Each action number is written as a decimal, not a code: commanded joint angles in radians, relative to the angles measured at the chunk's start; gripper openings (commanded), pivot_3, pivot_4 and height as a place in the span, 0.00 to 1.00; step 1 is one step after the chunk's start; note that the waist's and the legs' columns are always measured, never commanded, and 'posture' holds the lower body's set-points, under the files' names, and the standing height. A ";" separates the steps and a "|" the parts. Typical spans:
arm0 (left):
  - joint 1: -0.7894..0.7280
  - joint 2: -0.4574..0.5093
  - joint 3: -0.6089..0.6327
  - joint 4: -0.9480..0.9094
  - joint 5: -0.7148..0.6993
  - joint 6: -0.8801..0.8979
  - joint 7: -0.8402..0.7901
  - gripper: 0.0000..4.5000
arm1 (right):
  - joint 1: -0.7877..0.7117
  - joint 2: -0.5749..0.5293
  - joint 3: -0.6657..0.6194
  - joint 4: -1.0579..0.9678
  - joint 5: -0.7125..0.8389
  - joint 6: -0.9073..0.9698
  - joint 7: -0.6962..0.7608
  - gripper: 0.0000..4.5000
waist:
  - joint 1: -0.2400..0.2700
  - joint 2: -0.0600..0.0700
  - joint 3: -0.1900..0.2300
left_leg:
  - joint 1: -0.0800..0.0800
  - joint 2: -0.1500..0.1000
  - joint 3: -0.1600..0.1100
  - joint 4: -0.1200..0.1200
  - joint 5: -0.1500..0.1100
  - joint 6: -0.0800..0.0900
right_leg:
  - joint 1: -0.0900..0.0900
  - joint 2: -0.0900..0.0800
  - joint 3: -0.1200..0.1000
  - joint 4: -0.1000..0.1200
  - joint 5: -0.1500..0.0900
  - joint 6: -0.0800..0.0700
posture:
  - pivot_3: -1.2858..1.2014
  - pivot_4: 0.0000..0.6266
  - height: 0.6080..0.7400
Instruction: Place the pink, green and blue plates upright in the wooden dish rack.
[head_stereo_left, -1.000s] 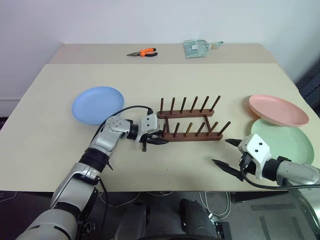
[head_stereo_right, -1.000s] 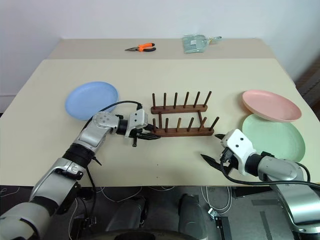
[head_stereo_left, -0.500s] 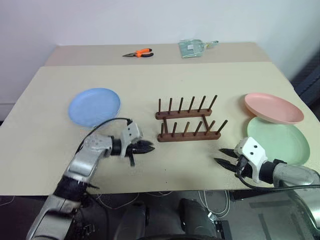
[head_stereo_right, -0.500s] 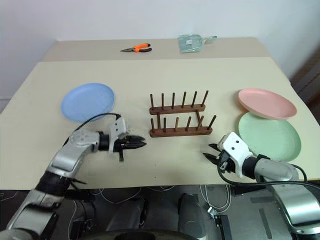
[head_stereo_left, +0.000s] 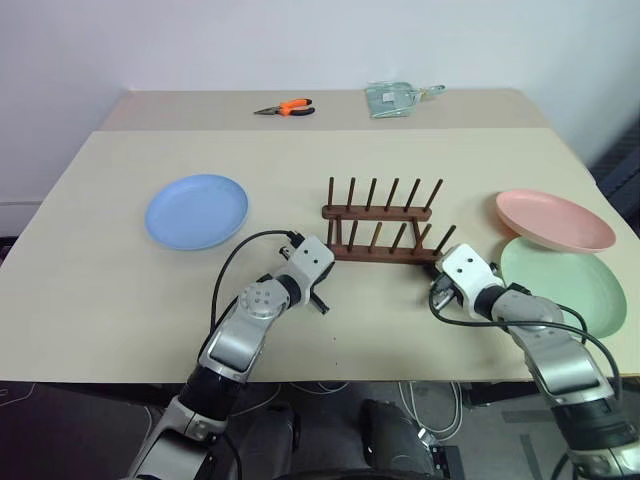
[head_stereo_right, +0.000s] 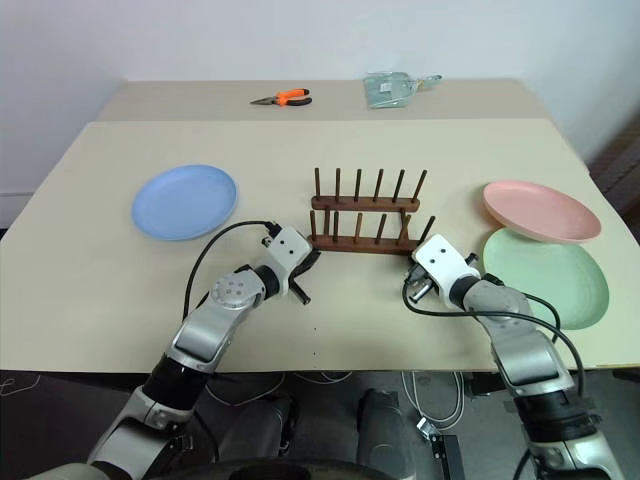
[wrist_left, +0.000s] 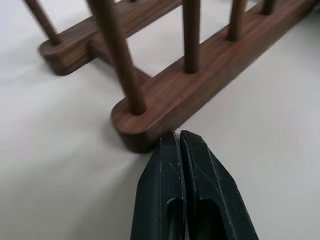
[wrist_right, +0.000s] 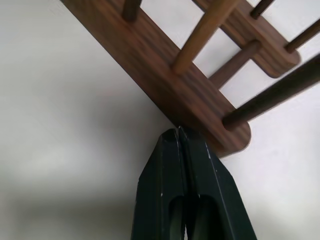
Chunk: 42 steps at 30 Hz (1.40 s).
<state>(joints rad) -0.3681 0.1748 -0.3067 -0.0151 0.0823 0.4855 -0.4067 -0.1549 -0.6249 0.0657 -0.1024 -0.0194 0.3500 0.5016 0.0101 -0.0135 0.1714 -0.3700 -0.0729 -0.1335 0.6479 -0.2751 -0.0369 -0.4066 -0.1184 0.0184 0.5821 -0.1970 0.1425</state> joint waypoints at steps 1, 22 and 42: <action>-0.005 0.022 0.034 0.052 0.015 -0.006 0.024 0.02 | -0.045 0.020 -0.006 0.054 -0.034 -0.041 -0.037 0.00 | -0.002 0.000 0.000 | 0.000 0.000 0.000 0.000 0.000 0.000 | 0.000 0.000 0.000 0.000 0.000 0.000 | 0.52 0.24 1.00; 0.090 0.125 0.033 -0.358 -0.374 0.028 -0.365 0.02 | -0.030 -0.473 -0.198 0.312 -0.189 -0.329 0.115 0.86 | -0.001 0.003 0.002 | -0.002 0.000 0.002 0.000 0.000 0.000 | -0.001 -0.001 0.001 -0.002 -0.002 -0.004 | 0.52 0.24 1.00; 0.129 0.147 0.072 -0.342 -0.355 -0.066 -0.288 0.02 | -0.167 -0.288 -0.396 0.010 0.303 -0.116 0.081 0.01 | -0.009 0.004 0.003 | -0.002 0.001 0.003 -0.001 0.000 0.000 | -0.001 0.000 0.004 -0.002 0.000 -0.007 | 0.52 0.24 1.00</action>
<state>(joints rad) -0.2301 0.3191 -0.2527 -0.3501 -0.2688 0.4464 -0.6914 -0.2769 -0.9329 -0.2363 0.0667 0.0631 0.0926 0.5614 0.0008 -0.0091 0.1739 -0.3719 -0.0715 -0.1309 0.6464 -0.2752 -0.0366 -0.4079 -0.1177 0.0223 0.5803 -0.1967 0.1356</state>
